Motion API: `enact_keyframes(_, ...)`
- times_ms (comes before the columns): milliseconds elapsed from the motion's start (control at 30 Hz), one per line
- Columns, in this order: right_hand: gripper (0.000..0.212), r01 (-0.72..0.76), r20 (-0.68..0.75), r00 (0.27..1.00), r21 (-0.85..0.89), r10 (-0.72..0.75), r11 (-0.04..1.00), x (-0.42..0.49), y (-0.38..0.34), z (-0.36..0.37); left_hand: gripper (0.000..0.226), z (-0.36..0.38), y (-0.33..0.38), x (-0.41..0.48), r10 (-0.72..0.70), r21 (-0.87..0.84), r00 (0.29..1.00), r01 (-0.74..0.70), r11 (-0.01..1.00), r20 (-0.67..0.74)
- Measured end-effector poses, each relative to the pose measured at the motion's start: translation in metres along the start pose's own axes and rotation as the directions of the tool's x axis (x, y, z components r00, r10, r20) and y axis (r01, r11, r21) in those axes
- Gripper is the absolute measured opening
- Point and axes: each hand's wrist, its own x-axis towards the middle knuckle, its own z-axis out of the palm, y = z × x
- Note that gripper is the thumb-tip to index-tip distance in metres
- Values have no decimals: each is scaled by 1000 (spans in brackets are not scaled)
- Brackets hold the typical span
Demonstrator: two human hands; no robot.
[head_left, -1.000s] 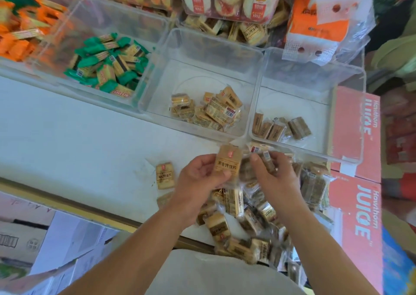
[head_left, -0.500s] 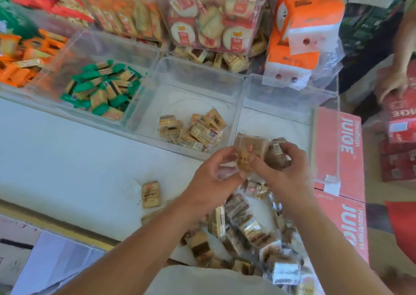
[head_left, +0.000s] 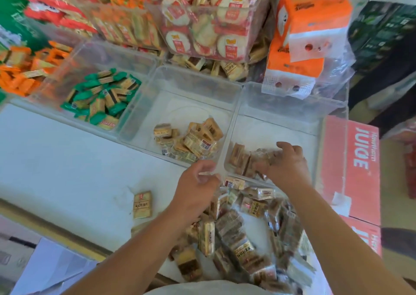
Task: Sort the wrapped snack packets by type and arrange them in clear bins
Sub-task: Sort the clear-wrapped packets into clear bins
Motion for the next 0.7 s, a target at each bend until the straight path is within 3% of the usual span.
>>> enact_keyframes(100,80,140,-63,990,227,-128,964,-26,3,-9,19,-7,-9,4,-36,-21,991,33,999,-126)
enact_keyframes(300,50,491,-46,871,69,-489,869,-71,-1,9,18,-3,-35,5,-55,-3,992,55,998,-112)
enact_keyframes(433,35,584,-131,805,11,-578,812,-87,-17,30,14,-5,-46,7,-83,-19,991,82,996,-108)
enact_keyframes(533,22,580,-151,806,8,-572,815,-102,-26,40,14,-17,-57,7,-118,1,988,119,993,-103)
enact_keyframes(700,10,373,47,923,127,-381,919,-126,-14,67,13,-46,-89,-9,-180,25,976,185,982,-122)
